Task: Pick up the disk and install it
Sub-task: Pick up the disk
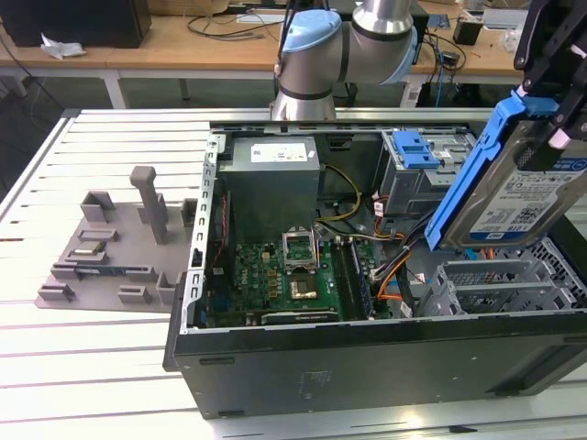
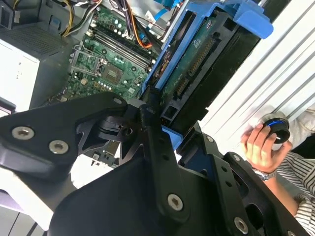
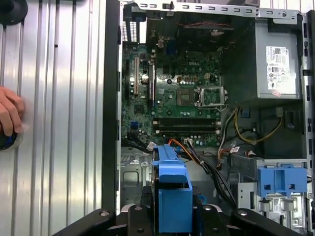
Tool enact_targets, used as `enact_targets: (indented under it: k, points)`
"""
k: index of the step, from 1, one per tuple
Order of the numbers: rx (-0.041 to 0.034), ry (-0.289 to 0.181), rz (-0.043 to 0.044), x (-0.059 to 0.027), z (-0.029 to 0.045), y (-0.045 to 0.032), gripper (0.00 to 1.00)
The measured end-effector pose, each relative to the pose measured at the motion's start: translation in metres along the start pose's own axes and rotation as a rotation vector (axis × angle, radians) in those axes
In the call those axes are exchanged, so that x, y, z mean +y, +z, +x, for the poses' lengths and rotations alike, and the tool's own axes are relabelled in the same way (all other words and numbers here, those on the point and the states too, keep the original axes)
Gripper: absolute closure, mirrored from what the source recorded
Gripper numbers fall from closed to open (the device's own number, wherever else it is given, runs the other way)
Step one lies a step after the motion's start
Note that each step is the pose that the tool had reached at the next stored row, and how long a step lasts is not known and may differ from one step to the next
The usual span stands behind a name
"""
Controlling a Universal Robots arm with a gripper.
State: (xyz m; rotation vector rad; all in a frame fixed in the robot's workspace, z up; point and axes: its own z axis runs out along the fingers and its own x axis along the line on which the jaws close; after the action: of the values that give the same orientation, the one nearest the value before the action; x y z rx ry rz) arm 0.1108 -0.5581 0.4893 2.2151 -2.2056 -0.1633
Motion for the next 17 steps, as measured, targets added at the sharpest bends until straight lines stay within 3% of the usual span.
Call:
enact_targets:
  k: [4,15,17]
  points:
    - [-0.0001,0.000,0.0000,-0.0027,0.0005,0.0071,0.63]
    - [0.0009,0.000,-0.0001,-0.0314,0.0010,0.0130,0.63]
    - [0.0008,0.000,-0.0001,-0.0325,0.0012,0.0148,0.63]
